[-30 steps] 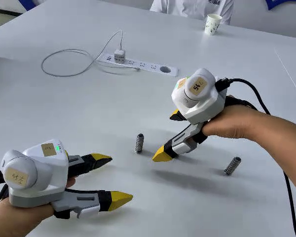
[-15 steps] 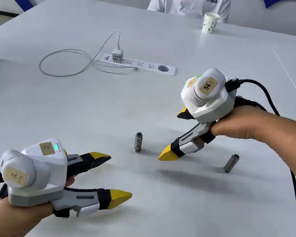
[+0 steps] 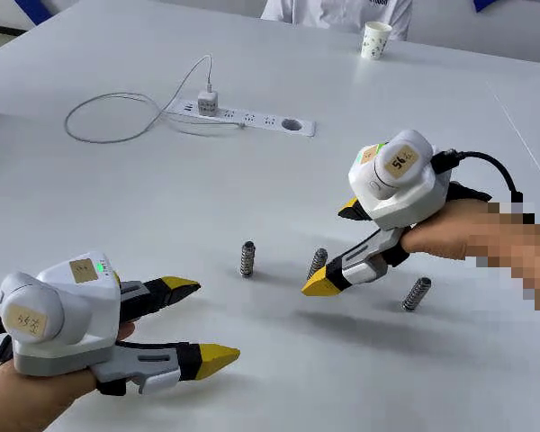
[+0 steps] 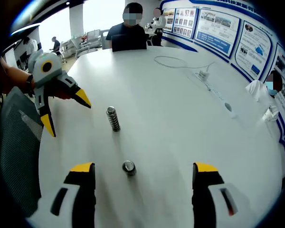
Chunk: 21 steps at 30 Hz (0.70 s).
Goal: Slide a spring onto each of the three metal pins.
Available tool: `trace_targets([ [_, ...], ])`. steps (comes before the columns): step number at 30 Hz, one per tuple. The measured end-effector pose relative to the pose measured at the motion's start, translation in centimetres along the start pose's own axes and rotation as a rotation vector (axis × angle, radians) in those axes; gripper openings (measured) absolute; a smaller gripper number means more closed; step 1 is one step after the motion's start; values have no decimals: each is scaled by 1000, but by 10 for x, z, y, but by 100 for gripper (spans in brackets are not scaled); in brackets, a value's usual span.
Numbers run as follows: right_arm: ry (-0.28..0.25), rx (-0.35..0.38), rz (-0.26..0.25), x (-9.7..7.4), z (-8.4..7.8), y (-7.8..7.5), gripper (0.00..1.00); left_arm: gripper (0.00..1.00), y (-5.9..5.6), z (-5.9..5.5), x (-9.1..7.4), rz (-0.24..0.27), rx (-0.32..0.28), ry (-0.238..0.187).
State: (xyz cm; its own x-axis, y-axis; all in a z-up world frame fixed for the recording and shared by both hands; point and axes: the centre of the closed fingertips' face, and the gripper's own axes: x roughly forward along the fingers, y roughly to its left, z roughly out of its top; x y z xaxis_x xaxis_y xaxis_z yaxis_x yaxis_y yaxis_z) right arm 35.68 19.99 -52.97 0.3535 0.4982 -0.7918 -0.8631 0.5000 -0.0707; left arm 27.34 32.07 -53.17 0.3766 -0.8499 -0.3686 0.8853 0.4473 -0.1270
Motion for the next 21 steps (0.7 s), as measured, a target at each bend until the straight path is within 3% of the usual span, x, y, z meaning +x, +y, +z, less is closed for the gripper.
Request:
trace_targets([
  [21, -37, 92, -70, -27, -26, -5, 89, 62, -1, 6, 2, -7, 18, 2],
])
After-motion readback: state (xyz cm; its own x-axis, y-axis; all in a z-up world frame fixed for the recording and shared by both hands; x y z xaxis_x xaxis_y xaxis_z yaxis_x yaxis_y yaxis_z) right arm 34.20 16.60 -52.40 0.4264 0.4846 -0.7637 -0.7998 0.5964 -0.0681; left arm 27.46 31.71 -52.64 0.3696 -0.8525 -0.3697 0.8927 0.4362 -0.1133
